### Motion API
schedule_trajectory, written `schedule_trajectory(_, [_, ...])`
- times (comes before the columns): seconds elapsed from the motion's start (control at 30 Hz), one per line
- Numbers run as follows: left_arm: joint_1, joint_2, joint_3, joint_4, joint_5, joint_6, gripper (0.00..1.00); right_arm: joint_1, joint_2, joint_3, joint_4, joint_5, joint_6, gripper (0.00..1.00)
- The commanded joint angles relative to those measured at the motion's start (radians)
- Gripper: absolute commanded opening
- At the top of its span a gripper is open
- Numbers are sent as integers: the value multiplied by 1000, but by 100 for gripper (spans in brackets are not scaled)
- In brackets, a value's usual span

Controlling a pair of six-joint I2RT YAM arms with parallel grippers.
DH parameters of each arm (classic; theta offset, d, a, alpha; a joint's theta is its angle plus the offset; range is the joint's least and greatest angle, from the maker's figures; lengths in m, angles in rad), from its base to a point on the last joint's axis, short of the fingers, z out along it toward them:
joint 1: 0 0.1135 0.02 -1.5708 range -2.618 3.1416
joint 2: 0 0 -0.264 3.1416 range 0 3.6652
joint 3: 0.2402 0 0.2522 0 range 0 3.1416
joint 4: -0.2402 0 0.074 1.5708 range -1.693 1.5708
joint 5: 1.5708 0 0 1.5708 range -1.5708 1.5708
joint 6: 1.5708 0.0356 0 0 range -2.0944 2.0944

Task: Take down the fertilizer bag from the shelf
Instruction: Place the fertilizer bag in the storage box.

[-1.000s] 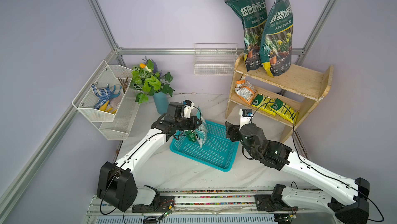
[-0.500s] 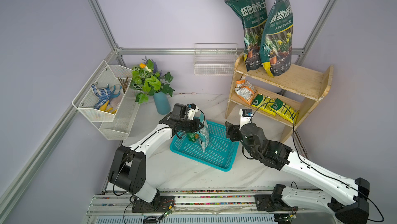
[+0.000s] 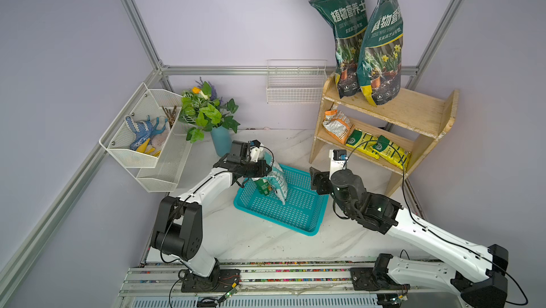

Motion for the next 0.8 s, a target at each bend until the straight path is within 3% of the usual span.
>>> schedule_trajectory(0.0, [5,-7,33,-59,-200,60,11,-5,11,-8,-20,-6,11,82])
schedule_trajectory(0.07, [4,-18,30,-74,-262,62,14,-5,11,-10,-19,-7,12,82])
schedule_trajectory(0.2, [-22,-68,1,-68,-393,73,40,-5,9,-10,-20,-9,11,82])
schedule_trajectory(0.27, [-40,-94,-17,-50,-453,79,58,-5,10,-10,-20,-8,11,82])
schedule_trajectory(0.53, [-42,-149,-23,-50,-545,18,79,-8,17,-7,-20,5,1,83])
schedule_trajectory(0.6, [-42,-186,-11,-86,-571,-38,89,-9,17,0,-25,9,-7,83])
schedule_trajectory(0.63, [-43,-242,-3,-114,-590,-77,100,-9,13,6,-30,13,-14,83])
schedule_trajectory(0.77, [-43,-440,-6,-206,-654,-243,100,-11,-34,30,-52,88,-32,84])
